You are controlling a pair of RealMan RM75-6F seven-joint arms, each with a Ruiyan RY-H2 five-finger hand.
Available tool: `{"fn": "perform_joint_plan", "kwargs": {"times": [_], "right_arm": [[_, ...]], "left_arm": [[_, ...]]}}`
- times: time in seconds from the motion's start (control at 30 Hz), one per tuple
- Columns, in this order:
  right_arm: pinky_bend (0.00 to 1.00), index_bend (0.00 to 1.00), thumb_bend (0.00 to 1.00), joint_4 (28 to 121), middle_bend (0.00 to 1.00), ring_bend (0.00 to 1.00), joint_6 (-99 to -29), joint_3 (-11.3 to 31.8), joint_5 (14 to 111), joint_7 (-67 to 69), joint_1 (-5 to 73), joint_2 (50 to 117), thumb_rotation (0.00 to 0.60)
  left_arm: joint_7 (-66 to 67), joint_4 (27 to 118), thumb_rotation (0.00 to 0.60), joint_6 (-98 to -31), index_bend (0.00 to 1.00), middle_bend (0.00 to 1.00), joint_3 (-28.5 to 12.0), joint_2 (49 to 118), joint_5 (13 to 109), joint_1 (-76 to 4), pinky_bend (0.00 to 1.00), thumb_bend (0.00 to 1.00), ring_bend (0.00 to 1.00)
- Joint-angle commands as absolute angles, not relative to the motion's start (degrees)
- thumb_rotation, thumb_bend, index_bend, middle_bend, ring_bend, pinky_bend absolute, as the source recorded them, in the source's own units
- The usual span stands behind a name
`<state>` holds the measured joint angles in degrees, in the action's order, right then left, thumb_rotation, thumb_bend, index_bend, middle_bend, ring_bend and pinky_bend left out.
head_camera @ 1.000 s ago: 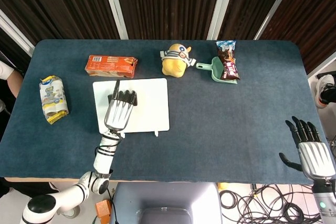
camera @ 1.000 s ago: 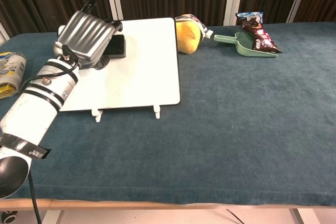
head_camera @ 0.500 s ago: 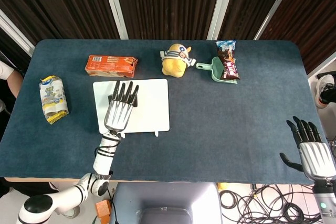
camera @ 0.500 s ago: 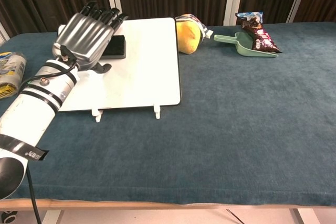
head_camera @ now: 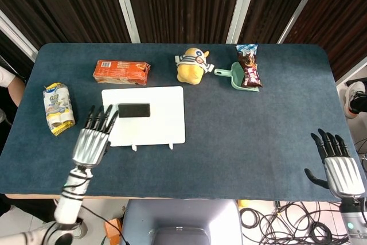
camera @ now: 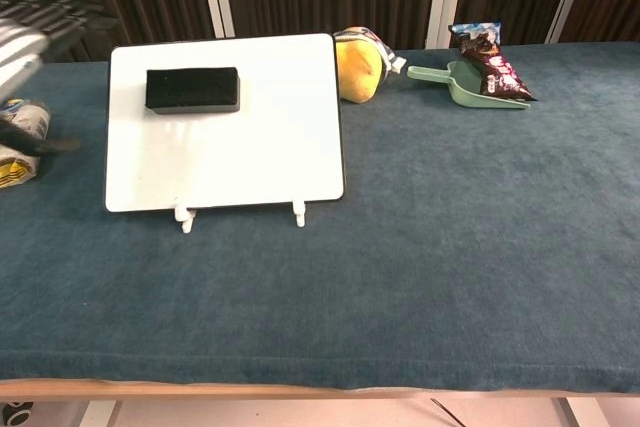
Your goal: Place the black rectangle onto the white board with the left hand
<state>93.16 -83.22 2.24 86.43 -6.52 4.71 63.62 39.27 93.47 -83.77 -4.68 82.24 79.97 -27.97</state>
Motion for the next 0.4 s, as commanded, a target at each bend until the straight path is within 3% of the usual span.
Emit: {"fn": "perform_joint_plan", "kwargs": {"times": [0.03,0.17,0.4], "right_arm": [[0.00,0.00,0.19,93.48,0.00,0.00,-82.54,2.30,86.12,-8.47,5.13,64.66,0.600],[0.00,0.00,0.19,93.76,0.00,0.00,-81.89,2.63,85.39,-10.96,5.61,65.52,0.600],[0.00,0.00,0.19,93.98,0.00,0.00,-80.37,3.00,84.46,-12.83,6.60,66.33,0.600]], "left_arm": [[7.85,96.83,0.600,-87.04,0.00,0.00,6.47,64.87,85.22,-15.23,0.04,0.25,0.00],[-0.69,88.02,0.600,-90.95,0.00,0.00,6.58,67.27,85.94,-11.02,0.03,0.25,0.00],[0.51,85.01,0.600,-94.34,0.00,0.00,4.52,69.06,88.04,-9.07,0.03,0.26,0.00]]}}
